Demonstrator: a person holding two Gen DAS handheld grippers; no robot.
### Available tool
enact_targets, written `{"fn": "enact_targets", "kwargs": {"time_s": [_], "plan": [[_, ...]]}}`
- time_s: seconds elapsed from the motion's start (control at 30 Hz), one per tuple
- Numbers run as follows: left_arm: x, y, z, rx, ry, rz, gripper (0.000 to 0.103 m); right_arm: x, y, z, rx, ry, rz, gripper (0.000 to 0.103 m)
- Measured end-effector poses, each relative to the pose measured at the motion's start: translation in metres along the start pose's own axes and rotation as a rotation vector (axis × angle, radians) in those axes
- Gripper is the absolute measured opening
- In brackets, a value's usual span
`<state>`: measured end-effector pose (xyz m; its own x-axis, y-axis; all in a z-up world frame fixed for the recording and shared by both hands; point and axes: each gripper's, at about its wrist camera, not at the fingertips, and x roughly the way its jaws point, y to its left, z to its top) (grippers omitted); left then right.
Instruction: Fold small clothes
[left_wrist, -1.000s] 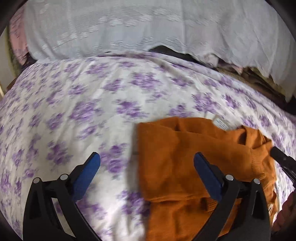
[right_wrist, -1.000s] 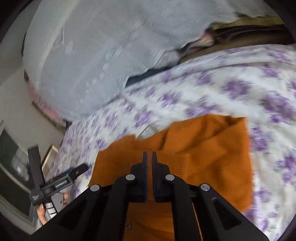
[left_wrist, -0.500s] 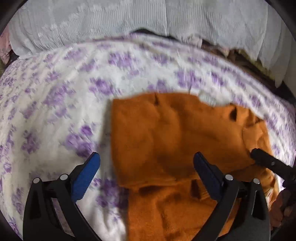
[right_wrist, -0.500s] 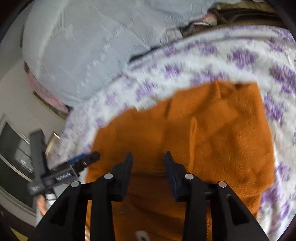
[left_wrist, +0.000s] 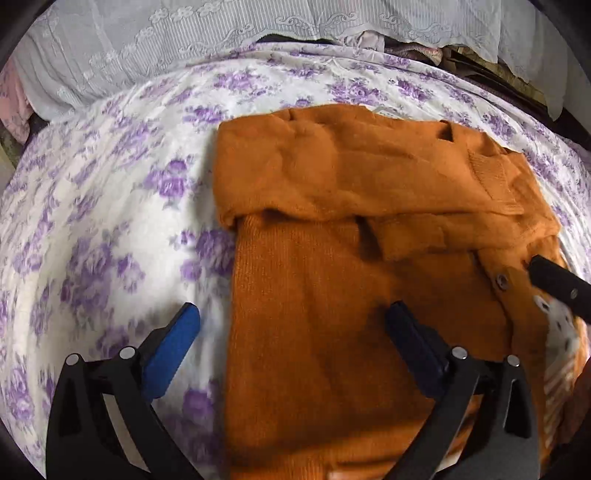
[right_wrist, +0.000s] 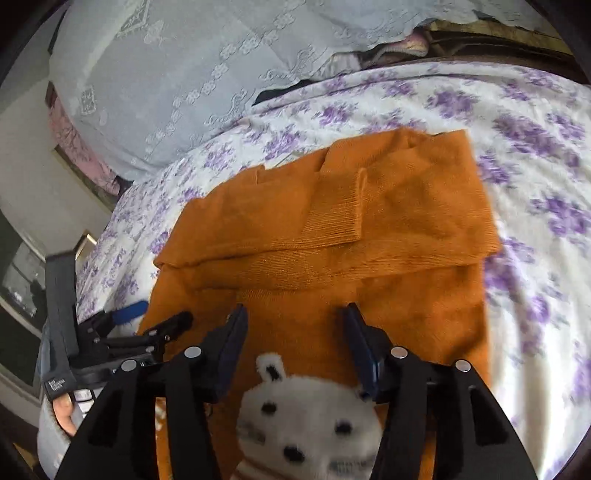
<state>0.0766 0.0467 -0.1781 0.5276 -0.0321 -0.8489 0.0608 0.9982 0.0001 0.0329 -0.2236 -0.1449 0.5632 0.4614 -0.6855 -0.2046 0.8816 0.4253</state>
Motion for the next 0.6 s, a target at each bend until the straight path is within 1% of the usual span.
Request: {"fn": "enact_targets", "kwargs": {"time_s": [0.03, 0.07, 0.2, 0.33, 0.4, 0.47, 0.57, 0.6], "plan": [[-0.004, 0.003, -0.005, -0.01, 0.0, -0.02, 0.099, -0.009, 0.0, -0.005, -0.007, -0.017, 0.016, 0.063], [-0.009, 0.006, -0.015, -0.015, 0.0, -0.037, 0.099, -0.017, 0.001, -0.012, -0.018, -0.026, 0.02, 0.064], [-0.026, 0.013, -0.039, -0.012, -0.005, -0.048, 0.099, -0.038, -0.01, -0.038, -0.01, -0.028, 0.003, 0.064], [-0.043, 0.021, -0.065, -0.014, -0.007, -0.066, 0.099, -0.069, -0.024, -0.054, 0.013, -0.076, -0.006, 0.064], [-0.05, 0.029, -0.075, -0.031, -0.002, -0.094, 0.098, -0.088, -0.034, -0.063, 0.03, -0.104, -0.006, 0.065], [-0.056, 0.039, -0.088, -0.044, 0.008, -0.129, 0.099, -0.1, -0.047, -0.073, 0.054, -0.114, -0.014, 0.065], [-0.065, 0.047, -0.104, -0.045, 0.011, -0.181, 0.098, -0.103, -0.064, -0.087, 0.105, -0.084, -0.01, 0.065], [-0.069, 0.047, -0.109, -0.035, 0.012, -0.214, 0.098, -0.103, -0.068, -0.091, 0.116, -0.072, -0.001, 0.065]]}}
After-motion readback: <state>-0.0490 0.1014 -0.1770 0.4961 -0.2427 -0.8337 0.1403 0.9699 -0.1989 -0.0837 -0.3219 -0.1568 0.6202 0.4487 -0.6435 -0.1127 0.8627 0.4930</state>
